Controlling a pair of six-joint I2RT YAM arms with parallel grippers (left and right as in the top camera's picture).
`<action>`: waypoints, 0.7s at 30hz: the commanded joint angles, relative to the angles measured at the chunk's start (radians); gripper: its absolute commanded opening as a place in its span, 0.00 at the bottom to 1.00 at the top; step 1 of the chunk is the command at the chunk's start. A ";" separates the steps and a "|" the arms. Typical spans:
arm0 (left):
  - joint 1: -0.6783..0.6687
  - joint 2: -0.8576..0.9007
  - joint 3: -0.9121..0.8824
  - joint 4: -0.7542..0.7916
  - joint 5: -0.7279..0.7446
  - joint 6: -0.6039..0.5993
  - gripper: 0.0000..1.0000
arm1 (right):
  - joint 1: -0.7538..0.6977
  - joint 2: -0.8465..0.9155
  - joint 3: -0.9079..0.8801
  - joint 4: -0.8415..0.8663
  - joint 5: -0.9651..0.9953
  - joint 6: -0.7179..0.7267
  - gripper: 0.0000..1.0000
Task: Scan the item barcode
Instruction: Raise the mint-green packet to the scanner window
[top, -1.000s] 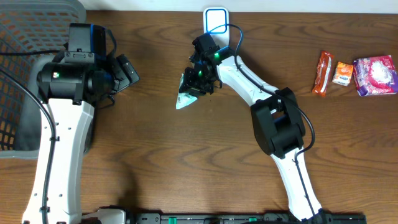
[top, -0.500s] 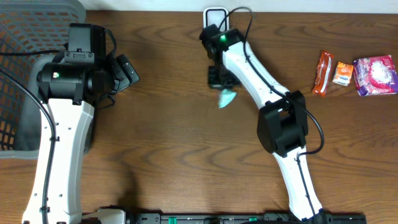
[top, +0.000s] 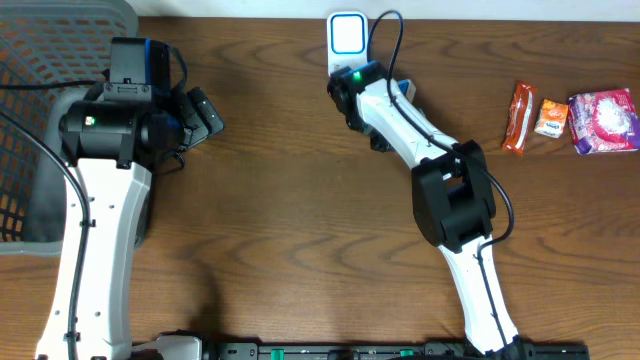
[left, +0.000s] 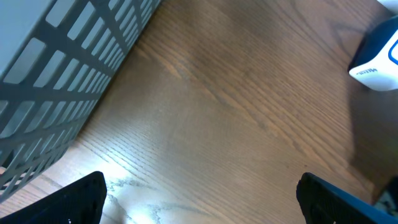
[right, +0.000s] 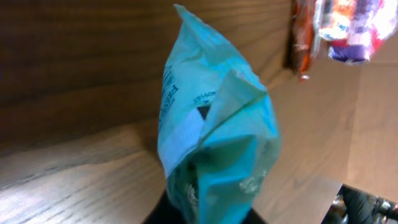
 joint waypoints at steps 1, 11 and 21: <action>0.002 -0.002 0.004 -0.003 -0.008 0.013 0.98 | 0.011 -0.024 -0.061 0.049 0.002 0.024 0.11; 0.002 -0.002 0.004 -0.003 -0.009 0.013 0.98 | 0.051 -0.024 -0.076 0.099 -0.193 -0.022 0.34; 0.002 -0.002 0.004 -0.003 -0.008 0.013 0.98 | 0.002 -0.039 0.315 -0.050 -0.469 -0.252 0.79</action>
